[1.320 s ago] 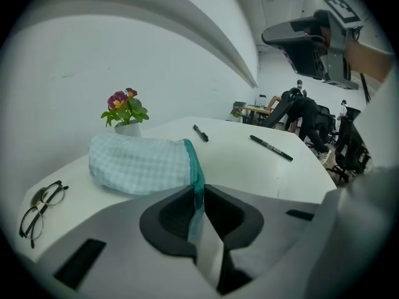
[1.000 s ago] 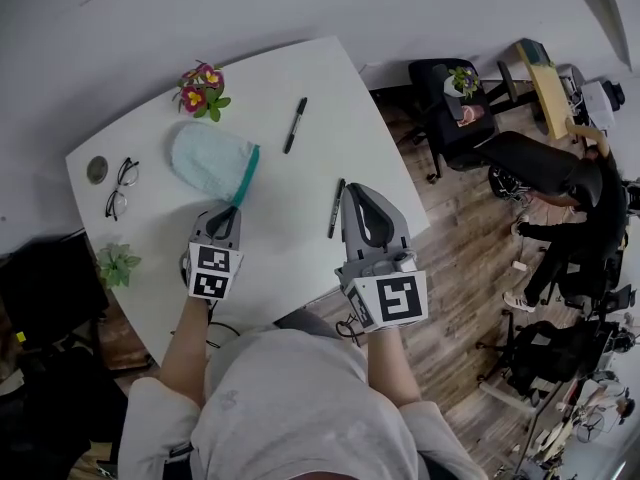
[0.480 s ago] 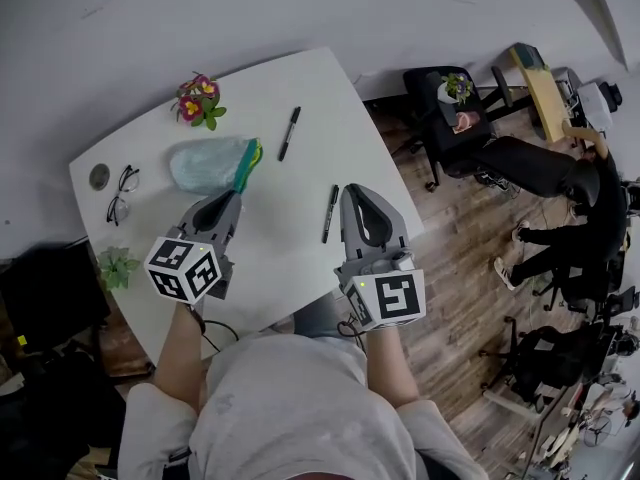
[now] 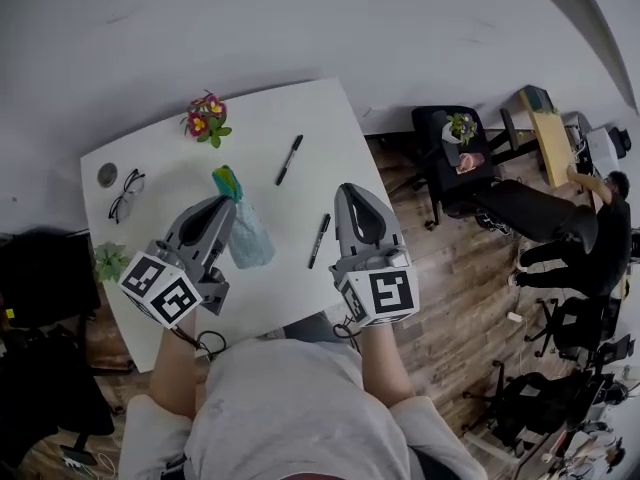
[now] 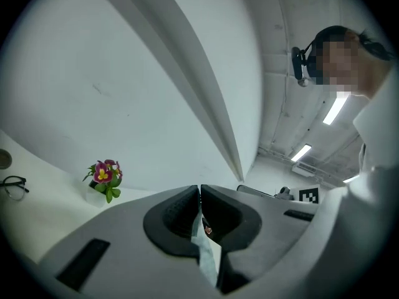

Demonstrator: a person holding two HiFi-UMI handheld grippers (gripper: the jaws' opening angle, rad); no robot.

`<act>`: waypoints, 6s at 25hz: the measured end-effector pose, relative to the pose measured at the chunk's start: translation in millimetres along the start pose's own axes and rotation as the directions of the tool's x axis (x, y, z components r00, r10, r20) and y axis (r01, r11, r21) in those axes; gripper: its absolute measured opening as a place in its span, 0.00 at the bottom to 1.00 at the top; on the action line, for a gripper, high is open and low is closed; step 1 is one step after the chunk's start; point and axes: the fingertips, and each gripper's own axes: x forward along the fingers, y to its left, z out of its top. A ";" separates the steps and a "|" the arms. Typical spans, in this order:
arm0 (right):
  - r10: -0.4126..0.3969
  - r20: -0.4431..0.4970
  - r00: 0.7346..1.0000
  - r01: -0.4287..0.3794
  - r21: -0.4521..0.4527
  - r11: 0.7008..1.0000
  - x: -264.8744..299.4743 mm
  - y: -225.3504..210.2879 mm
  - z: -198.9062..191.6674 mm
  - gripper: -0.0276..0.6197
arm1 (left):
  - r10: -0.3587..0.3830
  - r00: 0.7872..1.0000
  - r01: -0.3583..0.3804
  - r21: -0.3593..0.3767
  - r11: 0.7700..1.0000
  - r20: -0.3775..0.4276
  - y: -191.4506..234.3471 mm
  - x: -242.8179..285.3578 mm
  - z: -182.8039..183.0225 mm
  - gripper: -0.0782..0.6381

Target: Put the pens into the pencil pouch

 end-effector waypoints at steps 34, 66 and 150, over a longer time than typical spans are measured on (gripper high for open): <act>0.549 -0.677 0.490 -0.862 -0.471 0.188 106.0 6.0 -128.2 0.10 | 0.349 0.911 -0.386 0.157 0.909 0.218 -53.2 31.1 -22.8 0.16; 0.201 -0.975 0.098 -0.902 -0.172 -0.395 131.4 51.1 -272.0 0.15 | 0.477 0.835 -0.523 0.123 0.844 0.276 -44.5 4.7 -27.5 0.16; 0.491 0.052 0.869 -0.494 0.064 0.867 17.5 45.7 51.7 0.14 | -0.150 0.985 0.101 0.420 0.902 0.084 -136.0 -7.6 3.2 0.16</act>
